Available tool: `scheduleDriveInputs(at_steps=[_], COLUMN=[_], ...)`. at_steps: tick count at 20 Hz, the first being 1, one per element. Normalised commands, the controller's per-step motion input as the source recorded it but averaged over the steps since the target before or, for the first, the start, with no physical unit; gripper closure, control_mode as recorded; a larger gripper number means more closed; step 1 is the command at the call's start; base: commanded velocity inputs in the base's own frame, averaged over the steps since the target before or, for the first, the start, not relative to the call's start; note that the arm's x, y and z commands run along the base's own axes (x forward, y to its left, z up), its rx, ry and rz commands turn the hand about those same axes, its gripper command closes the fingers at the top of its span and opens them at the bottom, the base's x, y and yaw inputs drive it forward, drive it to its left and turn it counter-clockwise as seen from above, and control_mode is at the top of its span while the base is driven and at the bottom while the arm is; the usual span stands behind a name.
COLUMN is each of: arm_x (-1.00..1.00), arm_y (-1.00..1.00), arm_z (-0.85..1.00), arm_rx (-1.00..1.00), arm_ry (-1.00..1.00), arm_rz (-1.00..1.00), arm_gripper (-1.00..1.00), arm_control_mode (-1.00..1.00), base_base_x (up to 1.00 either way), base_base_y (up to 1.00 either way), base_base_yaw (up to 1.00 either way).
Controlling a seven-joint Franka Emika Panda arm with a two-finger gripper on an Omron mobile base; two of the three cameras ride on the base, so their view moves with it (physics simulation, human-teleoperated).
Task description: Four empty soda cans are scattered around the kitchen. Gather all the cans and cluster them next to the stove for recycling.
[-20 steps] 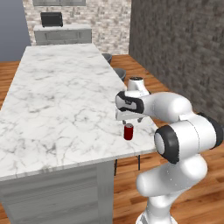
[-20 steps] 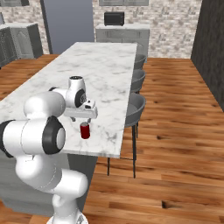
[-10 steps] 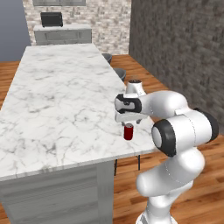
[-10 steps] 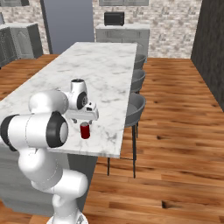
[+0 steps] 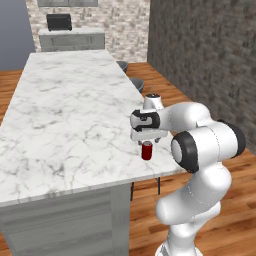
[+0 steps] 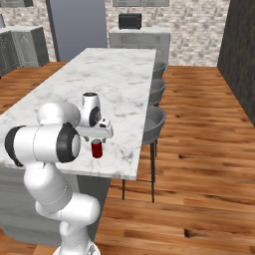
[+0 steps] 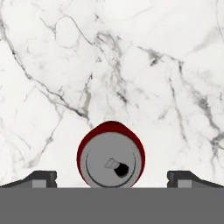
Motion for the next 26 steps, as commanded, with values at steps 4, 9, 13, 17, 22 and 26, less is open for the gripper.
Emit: scheduleDriveInputs(at_steps=[4, 9, 13, 17, 22, 26], arm_x=[0.07, 0.07, 0.08, 0.06, 0.0, 0.0], arm_y=[0.0, 0.02, 0.01, 0.0, 0.0, 0.0], arm_z=[-0.13, -0.14, -0.11, -0.11, -0.09, -0.08], arm_rx=[0.0, 0.0, 0.0, 0.0, 0.0, 0.0], arm_ry=[0.0, 0.0, 0.0, 0.0, 0.0, 0.0], arm_rz=[0.0, 0.0, 0.0, 0.0, 0.0, 0.0], arm_gripper=[-1.0, -1.0, -1.0, -1.0, -1.0, -1.0], arm_control_mode=[-1.0, -1.0, -1.0, -1.0, -1.0, -1.0], base_base_x=[0.0, 0.0, 0.0, 0.0, 0.0, 0.0], base_base_y=[0.0, 0.0, 0.0, 0.0, 0.0, 0.0], base_base_yaw=[0.0, 0.0, 0.0, 0.0, 0.0, 0.0])
